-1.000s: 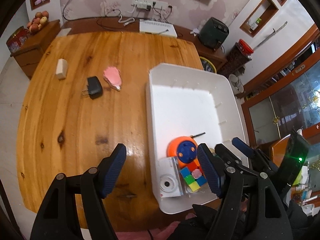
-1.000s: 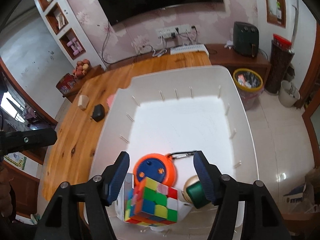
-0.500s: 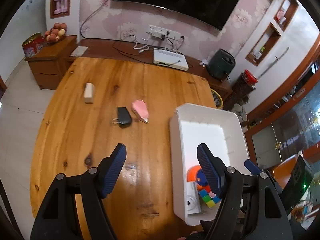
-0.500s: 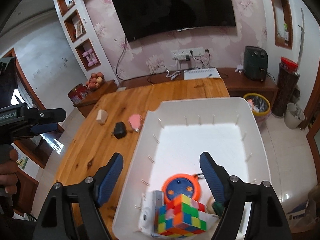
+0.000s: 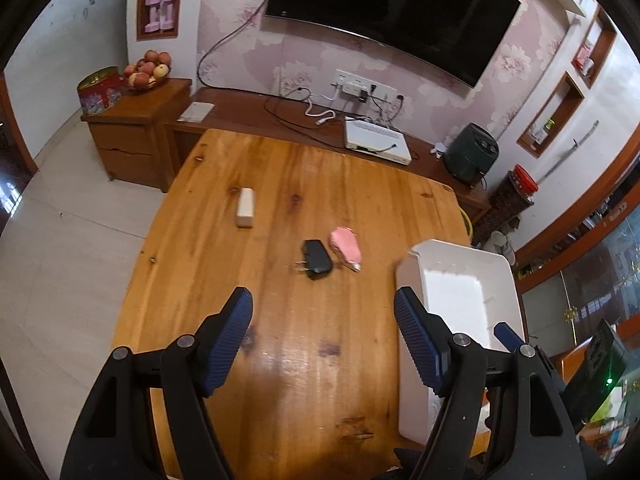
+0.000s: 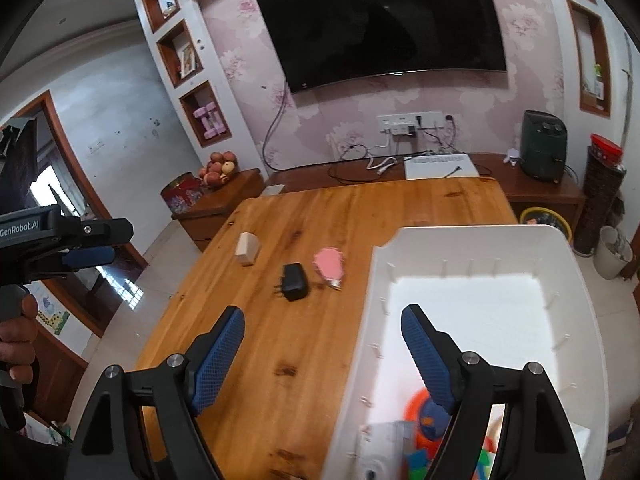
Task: Organize rigid objects
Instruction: 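Open both tools and withdraw them from the bin back over the table, then move left tool toward the cream block while right tool approaches the black plug charger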
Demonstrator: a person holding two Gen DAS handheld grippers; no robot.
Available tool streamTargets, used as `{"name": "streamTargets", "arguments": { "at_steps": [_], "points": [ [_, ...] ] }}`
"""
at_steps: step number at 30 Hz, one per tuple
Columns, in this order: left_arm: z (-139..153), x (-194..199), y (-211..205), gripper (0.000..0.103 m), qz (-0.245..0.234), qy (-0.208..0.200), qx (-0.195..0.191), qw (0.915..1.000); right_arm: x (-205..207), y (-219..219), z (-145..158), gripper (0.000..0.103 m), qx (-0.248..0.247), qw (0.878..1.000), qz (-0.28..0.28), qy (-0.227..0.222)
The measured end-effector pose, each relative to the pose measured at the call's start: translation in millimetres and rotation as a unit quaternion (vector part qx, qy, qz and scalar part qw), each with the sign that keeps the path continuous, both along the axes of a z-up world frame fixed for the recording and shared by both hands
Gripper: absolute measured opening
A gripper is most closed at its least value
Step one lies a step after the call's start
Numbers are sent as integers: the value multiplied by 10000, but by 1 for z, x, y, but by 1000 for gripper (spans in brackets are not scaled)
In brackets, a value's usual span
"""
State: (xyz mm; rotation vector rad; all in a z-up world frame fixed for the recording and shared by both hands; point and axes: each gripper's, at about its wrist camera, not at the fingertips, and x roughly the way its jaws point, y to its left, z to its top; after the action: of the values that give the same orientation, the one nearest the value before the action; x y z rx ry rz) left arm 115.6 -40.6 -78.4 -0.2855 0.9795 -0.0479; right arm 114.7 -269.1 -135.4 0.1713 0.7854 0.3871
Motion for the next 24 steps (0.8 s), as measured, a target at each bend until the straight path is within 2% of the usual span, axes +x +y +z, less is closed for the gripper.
{"name": "streamTargets", "arguments": {
  "at_steps": [6,13,24],
  "points": [
    [3,5,23,77,-16,-82,220,9997,7,33,-5,81,98,9999,77,0],
    [-2,23,48,77,-178,166,342,9991,16,67,-14,82,83,9999,-12,113],
    [-21,65,75,77,-468,476,509,9965,39,120,-33,84,-254,9996,-129,80]
  ]
}}
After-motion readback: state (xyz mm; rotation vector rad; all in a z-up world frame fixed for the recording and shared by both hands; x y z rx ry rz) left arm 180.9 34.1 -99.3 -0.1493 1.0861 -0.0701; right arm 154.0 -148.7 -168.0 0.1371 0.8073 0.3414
